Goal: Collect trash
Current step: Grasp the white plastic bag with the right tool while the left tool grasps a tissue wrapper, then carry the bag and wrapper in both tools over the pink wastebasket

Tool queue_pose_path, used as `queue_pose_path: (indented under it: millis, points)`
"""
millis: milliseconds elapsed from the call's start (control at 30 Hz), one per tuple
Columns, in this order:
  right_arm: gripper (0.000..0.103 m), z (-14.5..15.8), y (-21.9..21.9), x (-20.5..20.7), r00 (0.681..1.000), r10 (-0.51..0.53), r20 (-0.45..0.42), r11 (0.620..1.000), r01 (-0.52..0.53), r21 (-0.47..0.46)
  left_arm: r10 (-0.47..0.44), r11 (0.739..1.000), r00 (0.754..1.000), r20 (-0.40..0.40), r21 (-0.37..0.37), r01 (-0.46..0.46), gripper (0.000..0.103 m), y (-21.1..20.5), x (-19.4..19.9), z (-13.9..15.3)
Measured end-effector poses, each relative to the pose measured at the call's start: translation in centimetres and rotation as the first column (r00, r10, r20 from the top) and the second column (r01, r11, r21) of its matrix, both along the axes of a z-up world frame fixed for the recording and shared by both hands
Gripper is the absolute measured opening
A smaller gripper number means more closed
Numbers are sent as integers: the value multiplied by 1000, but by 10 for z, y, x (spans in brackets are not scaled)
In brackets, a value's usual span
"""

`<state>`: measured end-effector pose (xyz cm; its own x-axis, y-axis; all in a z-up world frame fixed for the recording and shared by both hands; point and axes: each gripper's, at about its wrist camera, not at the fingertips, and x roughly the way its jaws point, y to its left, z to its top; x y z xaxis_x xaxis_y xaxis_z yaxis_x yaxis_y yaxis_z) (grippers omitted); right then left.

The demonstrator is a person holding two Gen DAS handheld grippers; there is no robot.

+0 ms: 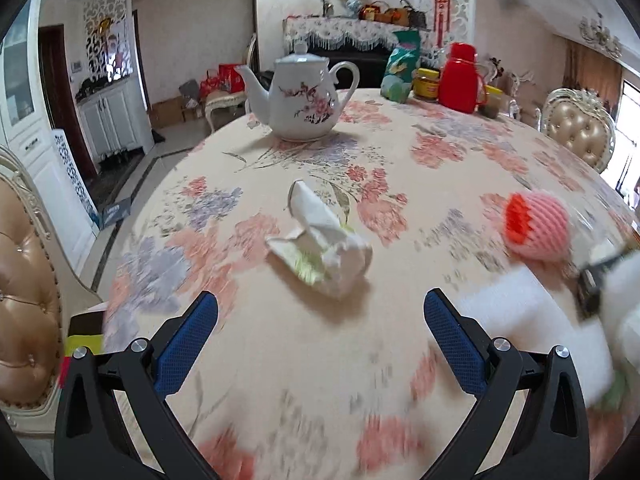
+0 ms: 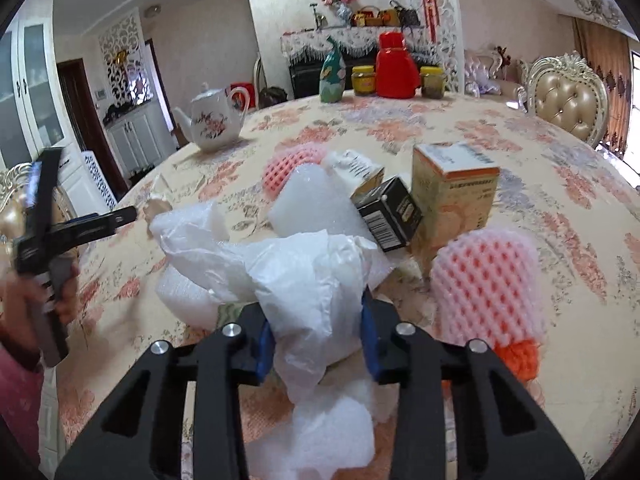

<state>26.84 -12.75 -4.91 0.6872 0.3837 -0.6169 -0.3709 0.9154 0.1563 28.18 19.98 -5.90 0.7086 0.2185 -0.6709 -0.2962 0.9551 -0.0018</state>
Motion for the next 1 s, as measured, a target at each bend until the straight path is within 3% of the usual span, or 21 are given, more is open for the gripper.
queue_pose_path:
  millis: [200, 333, 433, 467, 733, 1000]
  points:
    - [34, 14, -13, -2, 999, 21, 25, 998, -22, 53, 48, 999, 999, -14, 2, -48, 91, 14, 50, -5]
    - [34, 25, -16, -7, 997, 39, 62, 997, -43, 69, 59, 998, 997, -51, -5, -59, 75, 18, 72, -13]
    - [34, 29, -18, -10, 997, 37, 75, 997, -41, 65, 29, 999, 997, -69, -42, -32, 37, 14, 72, -19]
    - [34, 29, -19, -11, 996, 35, 77, 997, -40, 64, 20, 998, 998, -67, -57, -24, 29, 12, 68, -20]
    - [34, 34, -34, -38, 995, 29, 97, 996, -37, 84, -26, 998, 998, 51, 53, 24, 28, -34, -8, 4]
    - [34, 42, -65, -79, 989, -15, 150, 995, 0, 104, -143, 988, 973, 180, 77, 131, 28, -101, -93, 35]
